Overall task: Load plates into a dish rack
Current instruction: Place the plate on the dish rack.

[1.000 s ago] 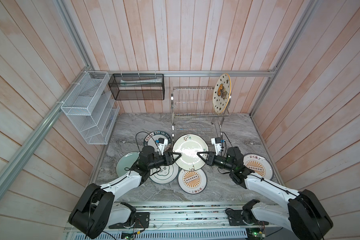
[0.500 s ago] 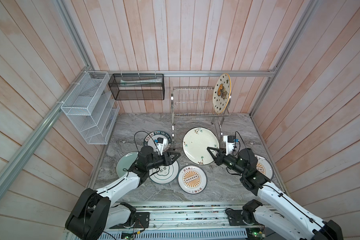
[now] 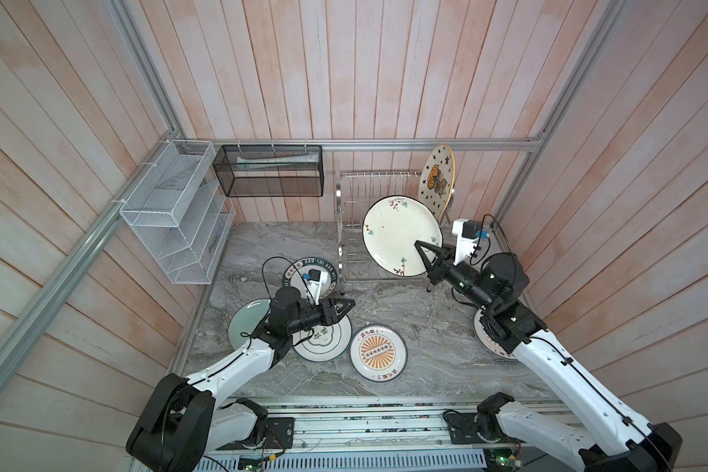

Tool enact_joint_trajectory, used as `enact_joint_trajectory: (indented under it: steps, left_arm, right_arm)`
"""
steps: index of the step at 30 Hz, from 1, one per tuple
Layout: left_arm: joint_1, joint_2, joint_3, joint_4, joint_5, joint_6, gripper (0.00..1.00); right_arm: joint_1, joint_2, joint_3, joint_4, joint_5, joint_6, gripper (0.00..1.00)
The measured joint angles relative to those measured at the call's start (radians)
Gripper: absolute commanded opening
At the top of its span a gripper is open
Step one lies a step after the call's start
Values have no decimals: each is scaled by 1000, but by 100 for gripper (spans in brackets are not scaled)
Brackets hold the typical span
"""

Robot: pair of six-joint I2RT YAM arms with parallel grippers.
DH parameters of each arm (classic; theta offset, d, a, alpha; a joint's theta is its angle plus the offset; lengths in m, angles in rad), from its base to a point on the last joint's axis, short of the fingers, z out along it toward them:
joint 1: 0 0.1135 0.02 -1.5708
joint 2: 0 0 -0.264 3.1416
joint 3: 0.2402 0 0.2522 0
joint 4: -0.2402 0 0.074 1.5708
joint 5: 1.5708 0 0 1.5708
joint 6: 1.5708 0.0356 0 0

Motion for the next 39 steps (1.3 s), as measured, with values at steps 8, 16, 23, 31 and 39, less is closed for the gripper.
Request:
enact_joint_trajectory:
  steps: [8,16,23,31,39]
  left_arm:
    - [-45,-36,4,-72,-57,40,46]
    - [-100,-39,33,-147,-117,84,47]
    - [-101,-43,33,-170,-133,95,47]
    - [-103,-94,33,-196,-140,102,47]
    - [-103,-118,33,-211,-156,105,47]
  right_arm:
    - [-18,144,196,8,97,-98,0]
    - [-23,349,401,7,287,-201,0]
    - [-23,497,525,7,471,-282,0]
    - [-21,618,642,-4,661,-338,0]
    - [7,667,708,-22,805,-374,0]
